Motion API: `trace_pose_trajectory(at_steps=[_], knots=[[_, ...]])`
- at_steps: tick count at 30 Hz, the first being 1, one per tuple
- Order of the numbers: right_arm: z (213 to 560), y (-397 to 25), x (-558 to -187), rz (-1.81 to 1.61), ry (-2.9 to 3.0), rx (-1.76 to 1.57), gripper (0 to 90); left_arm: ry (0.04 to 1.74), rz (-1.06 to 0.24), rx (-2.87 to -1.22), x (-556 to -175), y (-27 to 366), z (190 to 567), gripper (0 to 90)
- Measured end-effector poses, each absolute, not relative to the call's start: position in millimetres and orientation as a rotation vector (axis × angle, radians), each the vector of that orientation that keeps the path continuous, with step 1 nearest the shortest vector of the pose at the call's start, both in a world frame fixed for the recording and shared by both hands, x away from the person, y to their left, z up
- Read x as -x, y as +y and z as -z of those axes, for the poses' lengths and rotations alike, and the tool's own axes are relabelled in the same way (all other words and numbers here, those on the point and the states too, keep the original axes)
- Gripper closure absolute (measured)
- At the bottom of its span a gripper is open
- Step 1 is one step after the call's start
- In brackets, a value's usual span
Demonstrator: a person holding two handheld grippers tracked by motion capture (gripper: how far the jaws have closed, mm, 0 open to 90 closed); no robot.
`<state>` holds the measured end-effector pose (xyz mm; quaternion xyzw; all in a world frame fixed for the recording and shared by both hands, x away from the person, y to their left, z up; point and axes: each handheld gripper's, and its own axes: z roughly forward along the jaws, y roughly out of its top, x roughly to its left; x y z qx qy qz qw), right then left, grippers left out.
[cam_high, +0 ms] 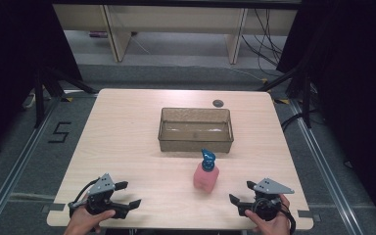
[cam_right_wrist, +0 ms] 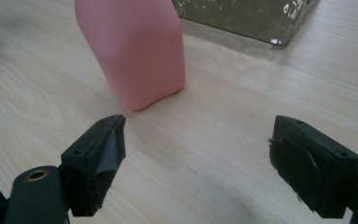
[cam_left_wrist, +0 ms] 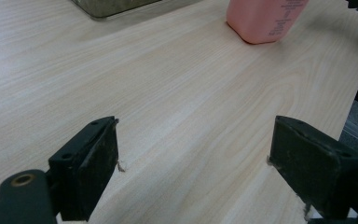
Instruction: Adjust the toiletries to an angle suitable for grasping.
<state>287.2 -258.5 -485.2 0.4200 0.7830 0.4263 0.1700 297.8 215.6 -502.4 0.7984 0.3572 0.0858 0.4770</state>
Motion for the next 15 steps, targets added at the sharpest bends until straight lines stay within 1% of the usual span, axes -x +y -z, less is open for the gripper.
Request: trace_pose_trajectory(at_steps=[15], knots=[[481.9, -259.8, -286.4, -1.230, 2.184, -1.185, 19.2, 0.881, -0.204, -1.942, -298.7, 215.5, 503.5, 14.8]])
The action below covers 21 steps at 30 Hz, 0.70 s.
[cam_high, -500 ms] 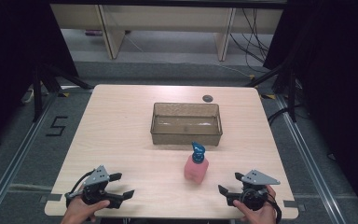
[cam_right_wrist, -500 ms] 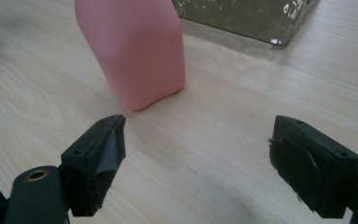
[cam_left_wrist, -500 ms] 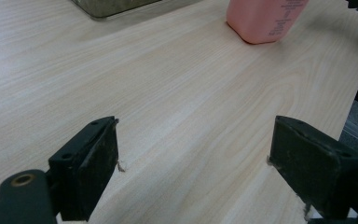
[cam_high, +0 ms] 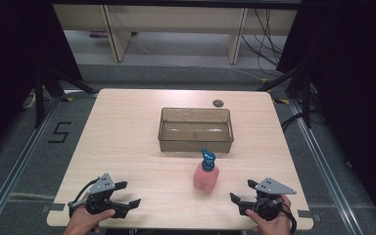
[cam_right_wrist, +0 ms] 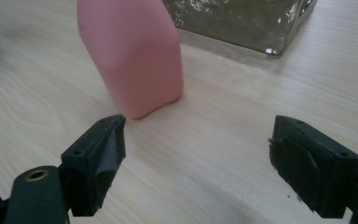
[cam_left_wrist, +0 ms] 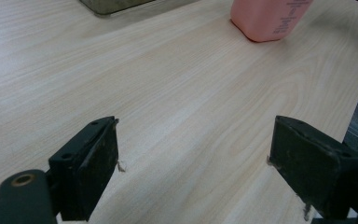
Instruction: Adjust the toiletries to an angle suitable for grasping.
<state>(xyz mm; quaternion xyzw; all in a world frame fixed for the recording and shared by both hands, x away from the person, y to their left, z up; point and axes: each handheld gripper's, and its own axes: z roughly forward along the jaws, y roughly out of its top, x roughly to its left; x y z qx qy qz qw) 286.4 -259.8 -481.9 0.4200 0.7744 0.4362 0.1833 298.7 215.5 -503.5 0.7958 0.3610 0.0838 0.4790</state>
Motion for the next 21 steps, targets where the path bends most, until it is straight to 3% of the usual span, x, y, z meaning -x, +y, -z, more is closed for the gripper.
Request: trace_pose_trajectory(at_steps=[21], knots=[[466.5, -249.1, -284.8, -1.334, 2.142, -1.166, 16.6, 0.896, -0.209, -1.949, -298.7, 215.6, 503.9, 14.8]])
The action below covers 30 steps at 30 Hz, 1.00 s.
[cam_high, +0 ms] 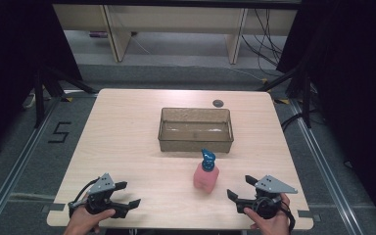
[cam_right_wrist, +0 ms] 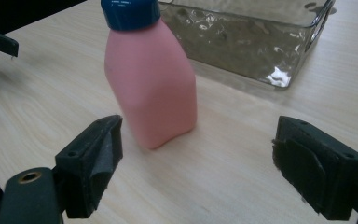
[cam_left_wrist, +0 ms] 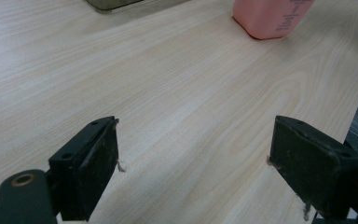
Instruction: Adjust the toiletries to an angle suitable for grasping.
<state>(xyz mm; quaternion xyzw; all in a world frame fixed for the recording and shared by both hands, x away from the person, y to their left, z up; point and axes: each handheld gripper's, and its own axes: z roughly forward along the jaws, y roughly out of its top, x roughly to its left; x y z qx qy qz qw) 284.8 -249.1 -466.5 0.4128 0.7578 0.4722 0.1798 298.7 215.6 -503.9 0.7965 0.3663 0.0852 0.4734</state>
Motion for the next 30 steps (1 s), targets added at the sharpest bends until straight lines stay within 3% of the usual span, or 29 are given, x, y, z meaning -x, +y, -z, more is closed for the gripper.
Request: trace_pose_trajectory(at_steps=[30], knots=[[438.6, -214.0, -309.6, -1.383, 2.153, -0.978, 18.6, 0.893, -0.197, -1.954, -300.5, 217.1, 504.2, 14.8]])
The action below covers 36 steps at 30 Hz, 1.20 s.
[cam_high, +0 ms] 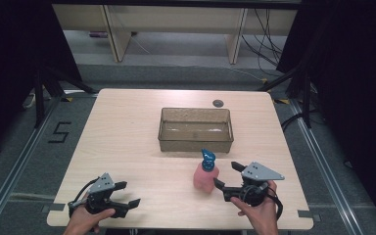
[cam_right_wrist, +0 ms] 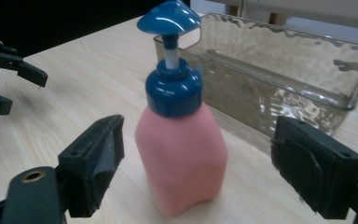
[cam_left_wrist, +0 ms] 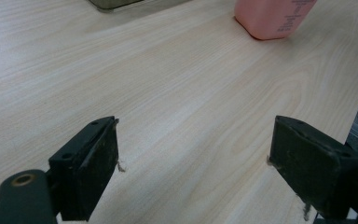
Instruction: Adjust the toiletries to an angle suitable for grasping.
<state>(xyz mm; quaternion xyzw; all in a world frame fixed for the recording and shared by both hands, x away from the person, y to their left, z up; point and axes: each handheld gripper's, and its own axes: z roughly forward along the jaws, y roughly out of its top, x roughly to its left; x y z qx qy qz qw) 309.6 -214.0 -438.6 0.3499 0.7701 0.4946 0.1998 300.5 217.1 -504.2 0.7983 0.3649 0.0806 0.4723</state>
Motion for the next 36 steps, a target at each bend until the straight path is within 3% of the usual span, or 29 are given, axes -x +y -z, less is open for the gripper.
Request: trace_pose_trajectory(at_steps=[13, 36], knots=[[438.9, -190.6, -330.7, -1.455, 2.196, -0.926, 27.3, 0.904, -0.196, -1.944, -300.2, 216.8, 504.5, 14.9], [441.2, -182.1, -344.2, -1.421, 2.239, -0.931, 31.8, 0.907, -0.209, -1.956, -303.2, 216.0, 505.2, 15.0]])
